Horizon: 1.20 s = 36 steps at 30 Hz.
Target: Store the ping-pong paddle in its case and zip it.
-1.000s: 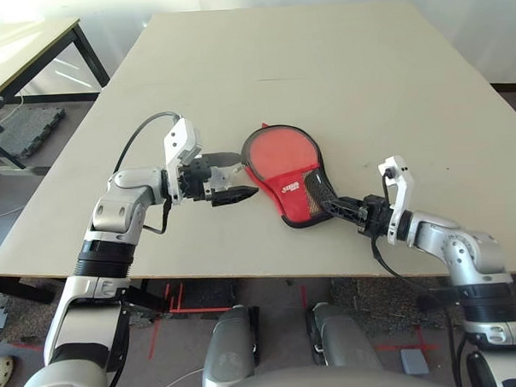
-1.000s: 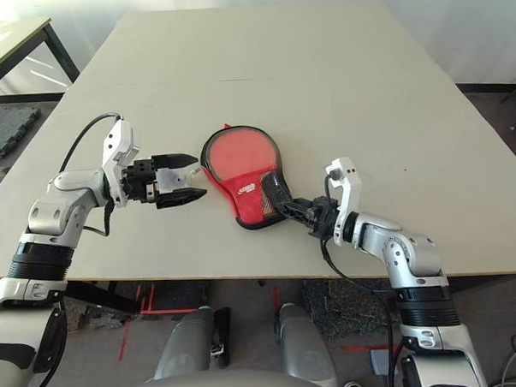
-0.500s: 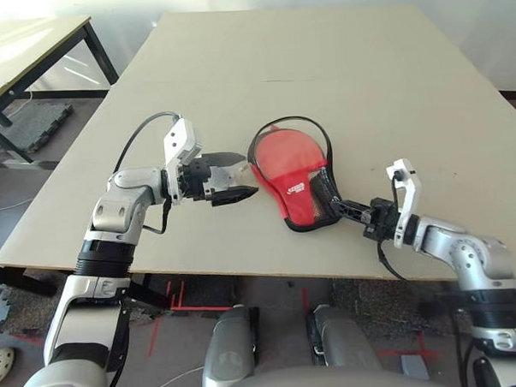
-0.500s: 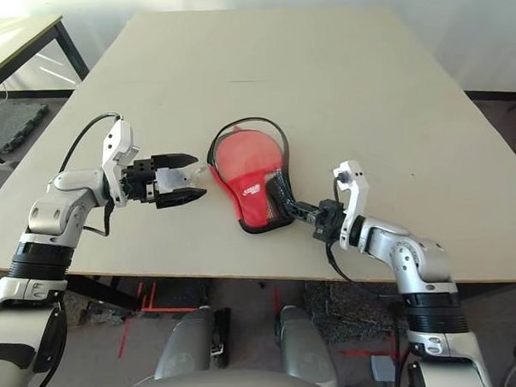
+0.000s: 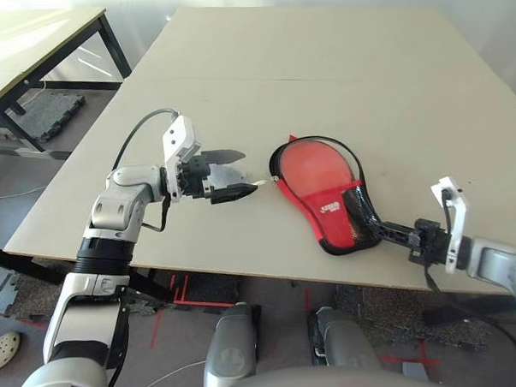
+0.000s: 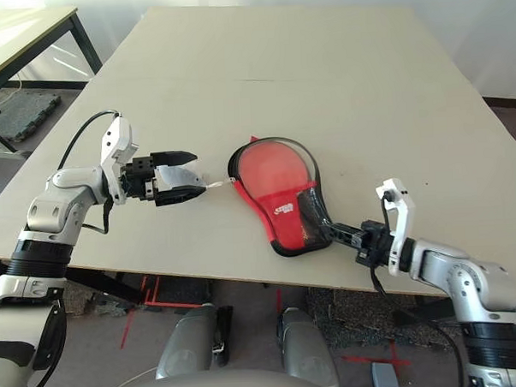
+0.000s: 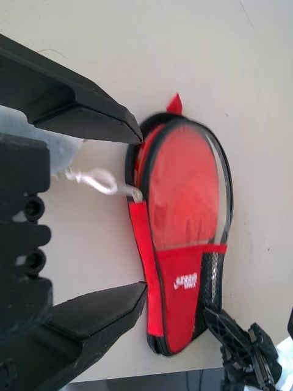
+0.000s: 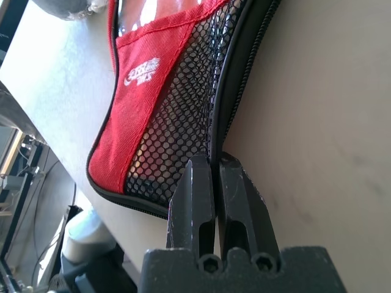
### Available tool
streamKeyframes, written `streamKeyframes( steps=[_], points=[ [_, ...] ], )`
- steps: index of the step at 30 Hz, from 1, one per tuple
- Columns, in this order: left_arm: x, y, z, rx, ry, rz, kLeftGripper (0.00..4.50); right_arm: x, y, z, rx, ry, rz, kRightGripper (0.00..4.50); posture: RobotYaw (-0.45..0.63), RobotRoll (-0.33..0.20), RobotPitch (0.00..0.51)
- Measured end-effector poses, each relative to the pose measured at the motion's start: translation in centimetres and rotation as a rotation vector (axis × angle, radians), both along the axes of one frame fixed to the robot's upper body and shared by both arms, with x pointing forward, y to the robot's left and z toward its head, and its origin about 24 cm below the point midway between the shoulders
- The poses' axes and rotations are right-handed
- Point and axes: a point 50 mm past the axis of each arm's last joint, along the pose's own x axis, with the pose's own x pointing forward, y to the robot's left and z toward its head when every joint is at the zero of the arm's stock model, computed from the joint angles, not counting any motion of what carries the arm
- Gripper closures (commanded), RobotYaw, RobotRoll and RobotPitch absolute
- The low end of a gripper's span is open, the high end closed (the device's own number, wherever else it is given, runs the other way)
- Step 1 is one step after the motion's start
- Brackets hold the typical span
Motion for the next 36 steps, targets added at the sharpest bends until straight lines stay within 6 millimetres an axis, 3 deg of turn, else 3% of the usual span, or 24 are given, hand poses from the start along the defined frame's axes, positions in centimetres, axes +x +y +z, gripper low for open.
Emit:
streamKeyframes(
  steps=[18,23,28,31,34,36],
  points=[
    [-0.4,-1.1,1.6,-0.033,-0.001,-0.054,0.0,-4.0,-2.8,0.5,-0.053,0.134,0.051,4.48,0.06,0.0,0.093],
    [-0.4,-1.1,1.7,-0.033,0.001,-0.054,0.0,-3.7,-3.9,1.4,-0.078,0.124,0.066,3.08,0.08,0.0,0.09],
    [-0.5,-0.6,2.0,-0.018,0.0,-0.046,0.0,-2.9,-7.1,5.5,-0.156,0.02,0.001,1.18,0.07,0.0,0.084],
    [-0.7,-0.6,2.4,-0.012,-0.011,-0.052,0.0,-0.9,-7.7,7.7,-0.252,-0.143,-0.004,0.1,0.06,0.0,0.083],
    [-0.8,-0.3,2.6,-0.011,-0.015,-0.047,0.0,2.1,-6.6,9.8,-0.353,-0.363,0.004,0.04,0.07,0.0,0.079],
    [-0.9,-0.1,2.6,-0.009,-0.013,-0.037,0.0,3.6,-4.6,9.7,-0.371,-0.438,0.063,0.04,0.08,0.0,0.076]
  ],
)
